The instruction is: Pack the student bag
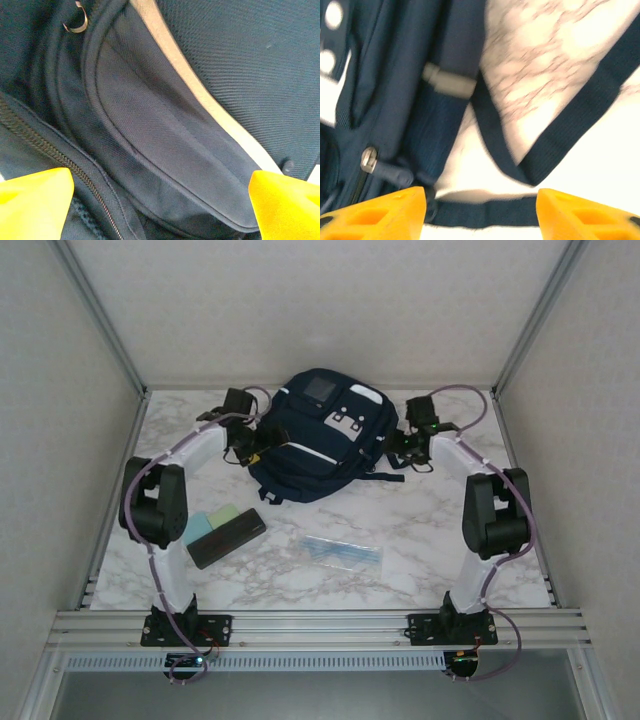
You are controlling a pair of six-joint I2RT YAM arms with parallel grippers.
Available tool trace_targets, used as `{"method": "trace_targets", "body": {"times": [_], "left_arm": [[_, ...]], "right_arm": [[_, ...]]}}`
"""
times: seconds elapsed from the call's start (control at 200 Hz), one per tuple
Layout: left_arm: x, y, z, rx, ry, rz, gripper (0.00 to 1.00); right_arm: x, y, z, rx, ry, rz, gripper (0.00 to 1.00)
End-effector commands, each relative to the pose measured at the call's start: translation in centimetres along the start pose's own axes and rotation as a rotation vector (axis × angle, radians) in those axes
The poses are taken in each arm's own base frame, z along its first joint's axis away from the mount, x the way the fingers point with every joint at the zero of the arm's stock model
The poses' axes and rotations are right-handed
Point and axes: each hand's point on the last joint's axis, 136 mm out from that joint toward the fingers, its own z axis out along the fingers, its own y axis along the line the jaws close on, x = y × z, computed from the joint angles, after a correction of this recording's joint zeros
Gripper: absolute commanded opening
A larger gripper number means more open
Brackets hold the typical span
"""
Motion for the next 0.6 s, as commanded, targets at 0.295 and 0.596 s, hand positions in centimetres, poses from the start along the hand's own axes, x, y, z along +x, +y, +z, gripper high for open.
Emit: {"method": "trace_targets", "body": {"times": [0.295,0.596], "left_arm": [[4.7,0.0,-0.4,0.018,0.002,0.013,0.94],[3.2,-0.4,4.9,0.023,-0.03,-0.017,0.89]], "right_arm": [[-6.9,4.3,8.7,-0.349,-0.001,0.229,0.71],[-5.1,3.9,6.2,-0.363,-0.017,0.246,0.0]]}}
